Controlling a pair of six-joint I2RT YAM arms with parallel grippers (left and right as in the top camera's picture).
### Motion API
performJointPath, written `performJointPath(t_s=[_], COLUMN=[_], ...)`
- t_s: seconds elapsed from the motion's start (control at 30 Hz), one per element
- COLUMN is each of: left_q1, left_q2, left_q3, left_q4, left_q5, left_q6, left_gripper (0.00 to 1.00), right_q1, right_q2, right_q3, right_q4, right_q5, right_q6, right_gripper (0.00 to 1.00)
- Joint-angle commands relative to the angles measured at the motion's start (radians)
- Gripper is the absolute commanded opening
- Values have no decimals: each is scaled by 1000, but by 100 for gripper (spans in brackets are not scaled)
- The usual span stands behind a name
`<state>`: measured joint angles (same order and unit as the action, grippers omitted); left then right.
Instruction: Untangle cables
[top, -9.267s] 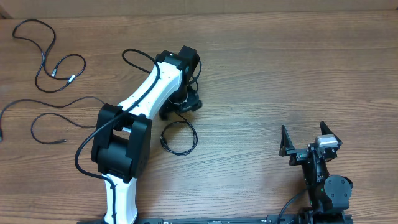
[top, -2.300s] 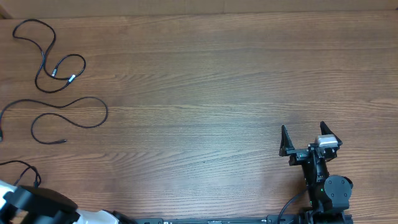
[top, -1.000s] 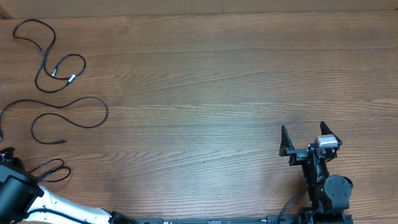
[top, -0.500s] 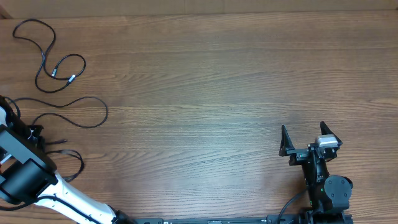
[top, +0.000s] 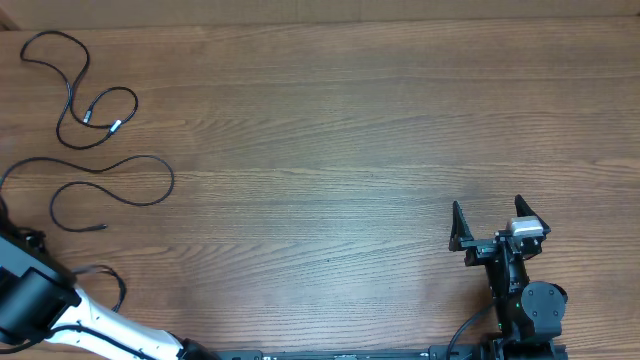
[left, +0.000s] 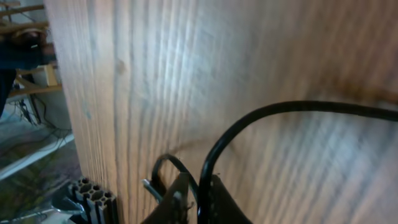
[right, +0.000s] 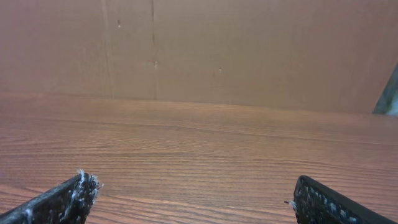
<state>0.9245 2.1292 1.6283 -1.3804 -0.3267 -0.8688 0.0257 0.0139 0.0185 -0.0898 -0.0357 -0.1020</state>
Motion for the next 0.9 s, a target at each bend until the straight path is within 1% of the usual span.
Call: performJointPath(t_s=[0.0, 0.13, 0.23, 0.33, 0.4, 0.53, 0.57, 0.67, 0.87], left_q1=[18, 18, 17, 17, 17, 17, 17, 16, 3], left_q2=[9, 9, 9, 9, 9, 9, 9, 9, 9], left_q3=[-5, -5, -5, -5, -5, -5, -5, -5, -14], left_q4=[7, 33, 74, 91, 99, 108, 111, 126, 128], left_q5=[-35, -2, 69, 146, 187, 260, 282, 343, 317], left_q6=[-18, -12, 48, 97, 135, 219, 247, 312, 316], left_gripper=[17, 18, 19, 32, 38, 54, 56, 56, 50], right_q1=[-5, -5, -5, -5, -5, -5, -5, -5, -5], right_q2=[-7, -7, -7, -7, -7, -7, -7, -7, -7], right_q3=[-10, -10, -10, -10, -10, -10, -10, -10, -10], right_q4=[7, 7, 7, 7, 7, 6, 7, 7, 7], right_q5=[11, 11, 11, 11, 11, 11, 11, 11, 11], right_q6=[0, 0, 0, 0, 0, 0, 0, 0, 0], right_gripper=[100, 100, 100, 100, 100, 100, 100, 100, 100])
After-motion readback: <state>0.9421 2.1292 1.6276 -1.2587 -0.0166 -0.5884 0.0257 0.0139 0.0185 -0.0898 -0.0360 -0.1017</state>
